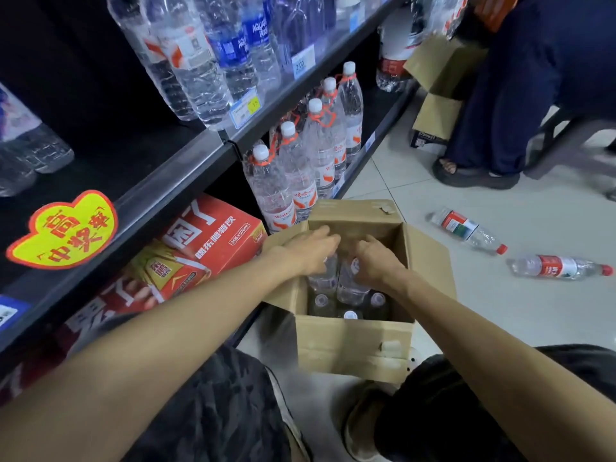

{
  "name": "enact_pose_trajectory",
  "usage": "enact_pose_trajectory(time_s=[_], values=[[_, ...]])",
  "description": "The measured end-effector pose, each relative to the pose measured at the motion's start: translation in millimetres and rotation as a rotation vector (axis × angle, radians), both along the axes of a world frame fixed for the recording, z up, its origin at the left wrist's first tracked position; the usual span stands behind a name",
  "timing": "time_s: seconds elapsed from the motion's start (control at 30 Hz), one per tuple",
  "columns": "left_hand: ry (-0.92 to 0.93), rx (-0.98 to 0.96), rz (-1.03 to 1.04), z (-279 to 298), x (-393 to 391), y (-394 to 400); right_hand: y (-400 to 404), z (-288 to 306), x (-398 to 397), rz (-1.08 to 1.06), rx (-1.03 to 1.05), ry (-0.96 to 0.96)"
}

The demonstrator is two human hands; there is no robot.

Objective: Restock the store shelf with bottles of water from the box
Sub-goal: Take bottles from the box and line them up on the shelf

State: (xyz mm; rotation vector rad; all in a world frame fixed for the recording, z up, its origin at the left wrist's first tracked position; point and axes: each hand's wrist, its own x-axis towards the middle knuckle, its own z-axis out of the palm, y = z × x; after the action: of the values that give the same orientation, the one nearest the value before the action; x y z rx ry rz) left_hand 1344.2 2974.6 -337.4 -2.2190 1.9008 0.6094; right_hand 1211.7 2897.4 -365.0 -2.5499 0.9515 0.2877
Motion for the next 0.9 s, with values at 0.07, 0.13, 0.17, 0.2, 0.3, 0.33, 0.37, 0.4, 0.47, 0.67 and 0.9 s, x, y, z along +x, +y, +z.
enact_pose_trajectory(time_s=[0.07,0.13,0.17,0.2,0.3,0.33,0.37,0.4,0.47,0.67,0.9], values=[[0.022,-0.034,0.01,17.4,1.5,6.5,2.1,19.9,-2.1,0.027,-0.024,-0.017],[0.059,-0.059,-0.003,35.6,1.2,12.4,3.8,41.3,-5.0,0.037,-0.051,-0.035],[0.068,-0.073,-0.014,45.1,0.6,15.2,4.1,51.8,-7.4,0.036,-0.073,-0.042],[0.07,-0.089,-0.024,54.3,0.7,17.6,4.2,62.2,-9.9,0.034,-0.098,-0.044],[0.061,-0.128,-0.018,82.1,2.3,27.0,5.3,91.7,-17.6,0.027,-0.158,-0.058],[0.063,-0.134,-0.011,89.7,4.7,29.9,5.1,100.7,-18.5,0.027,-0.167,-0.06],[0.067,-0.142,-0.004,97.0,7.4,32.7,5.1,109.6,-18.3,0.03,-0.173,-0.062],[0.068,-0.155,0.001,106.2,9.9,36.9,6.3,120.5,-19.0,0.035,-0.181,-0.068],[0.056,-0.184,0.001,125.5,14.7,43.6,8.9,140.3,-18.8,0.054,-0.213,-0.074],[-0.001,-0.343,-0.018,189.7,27.8,61.4,12.5,195.4,-15.5,0.113,-0.268,-0.176],[-0.079,-0.54,0.079,267.0,54.8,96.1,26.6,266.6,8.6,0.226,-0.317,-0.296]])
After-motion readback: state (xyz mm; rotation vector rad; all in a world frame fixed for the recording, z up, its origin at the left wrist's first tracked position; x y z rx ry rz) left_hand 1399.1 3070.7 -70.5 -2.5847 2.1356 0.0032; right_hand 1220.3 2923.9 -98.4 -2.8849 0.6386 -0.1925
